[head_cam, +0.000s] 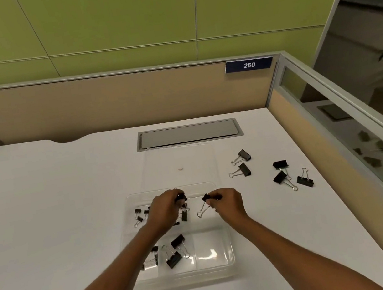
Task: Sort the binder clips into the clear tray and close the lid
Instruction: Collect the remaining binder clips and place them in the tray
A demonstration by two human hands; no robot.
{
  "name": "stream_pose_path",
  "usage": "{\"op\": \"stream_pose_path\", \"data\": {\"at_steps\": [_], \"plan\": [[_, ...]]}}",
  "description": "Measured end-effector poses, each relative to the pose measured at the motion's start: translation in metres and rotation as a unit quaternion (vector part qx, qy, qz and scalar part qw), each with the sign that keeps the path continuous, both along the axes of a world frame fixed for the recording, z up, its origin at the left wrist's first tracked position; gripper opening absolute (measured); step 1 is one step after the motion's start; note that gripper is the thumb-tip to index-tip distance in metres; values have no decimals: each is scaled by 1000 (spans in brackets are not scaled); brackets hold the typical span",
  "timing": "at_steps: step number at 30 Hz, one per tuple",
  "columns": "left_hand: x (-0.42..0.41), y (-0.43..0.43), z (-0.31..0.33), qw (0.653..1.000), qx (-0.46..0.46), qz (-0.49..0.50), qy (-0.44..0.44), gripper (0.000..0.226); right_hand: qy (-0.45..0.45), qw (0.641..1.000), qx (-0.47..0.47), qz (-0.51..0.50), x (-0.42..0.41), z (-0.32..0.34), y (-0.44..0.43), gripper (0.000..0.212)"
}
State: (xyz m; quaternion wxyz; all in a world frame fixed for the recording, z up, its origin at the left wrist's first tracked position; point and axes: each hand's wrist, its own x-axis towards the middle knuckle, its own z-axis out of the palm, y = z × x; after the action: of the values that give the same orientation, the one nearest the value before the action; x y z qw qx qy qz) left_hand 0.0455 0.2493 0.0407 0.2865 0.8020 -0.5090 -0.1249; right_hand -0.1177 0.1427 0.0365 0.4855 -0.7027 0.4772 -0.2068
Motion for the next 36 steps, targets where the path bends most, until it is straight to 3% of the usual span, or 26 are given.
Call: {"op": "stream_pose_path", "data": {"at_steps": [4, 7, 11, 19, 29, 33, 36], "plan": [[15, 28, -7, 998, -1, -10, -68, 15, 15, 999, -23, 45, 13, 0, 24, 19], [15, 44, -13, 994, 56, 0, -92, 21, 38, 995, -40, 81, 18, 1, 37, 19], [8, 60, -20, 986, 124, -18, -107, 27, 80, 987, -77, 118, 24, -7, 50, 20], [2, 73, -26, 975, 157, -68, -143, 25, 154, 967, -133, 153, 26, -18, 74, 21], [1, 58, -28, 978, 108, -48, -170, 24, 220, 921, -263, 186, 33, -19, 87, 27], [-5, 42, -27, 979, 64, -47, -188, 24, 211, 927, -261, 170, 32, -17, 78, 37], [-9, 27, -26, 980, 52, -47, -189, 25, 202, 929, -268, 155, 27, -13, 66, 32]]}}
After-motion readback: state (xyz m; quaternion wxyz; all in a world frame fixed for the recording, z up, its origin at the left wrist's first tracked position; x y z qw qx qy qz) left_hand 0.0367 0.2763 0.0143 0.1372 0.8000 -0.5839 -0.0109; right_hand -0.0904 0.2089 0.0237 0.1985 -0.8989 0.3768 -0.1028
